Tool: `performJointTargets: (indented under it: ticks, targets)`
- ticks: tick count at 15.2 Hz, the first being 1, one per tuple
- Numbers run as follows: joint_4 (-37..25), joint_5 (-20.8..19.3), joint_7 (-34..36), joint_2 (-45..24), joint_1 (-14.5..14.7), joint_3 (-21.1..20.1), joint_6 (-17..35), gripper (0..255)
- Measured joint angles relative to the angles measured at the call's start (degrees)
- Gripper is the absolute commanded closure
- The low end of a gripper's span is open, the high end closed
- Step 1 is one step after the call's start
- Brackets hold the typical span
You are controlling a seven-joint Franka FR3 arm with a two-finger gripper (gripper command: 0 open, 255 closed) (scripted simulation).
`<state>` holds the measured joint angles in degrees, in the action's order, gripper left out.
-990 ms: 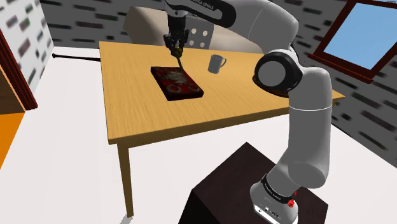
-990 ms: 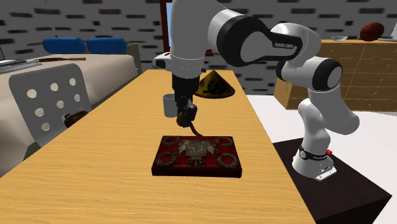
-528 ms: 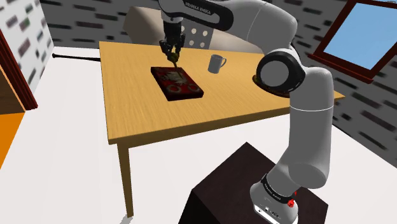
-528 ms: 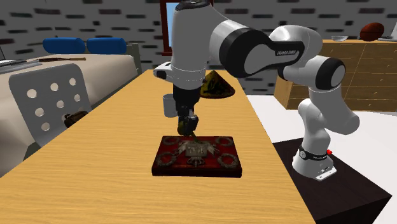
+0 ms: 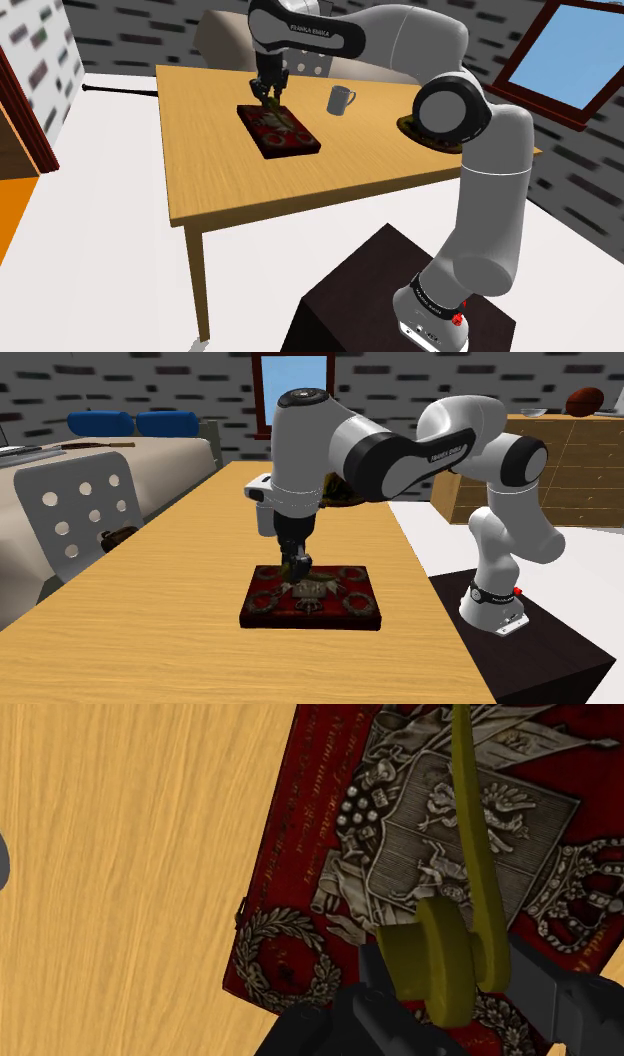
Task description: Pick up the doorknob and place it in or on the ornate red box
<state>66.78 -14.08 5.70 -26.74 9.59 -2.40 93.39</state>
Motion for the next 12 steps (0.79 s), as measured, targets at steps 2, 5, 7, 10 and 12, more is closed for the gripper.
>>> performJointTargets:
  ticks: [2, 5, 7, 10, 12]
  targets:
    - [1.34, -0.02, 0.3, 0.11, -0.01, -0.02, 1.17, 255]
    - [1.92, -0.03, 0.38, 0.29, -0.06, -0.02, 1.63, 255]
    - [1.95, -0.04, 0.4, 0.36, -0.05, -0.02, 1.69, 255]
    - [1.97, -0.03, 0.38, 0.31, -0.07, -0.02, 1.67, 0]
    - [1.97, -0.02, 0.37, 0.29, -0.07, -0.02, 1.66, 0]
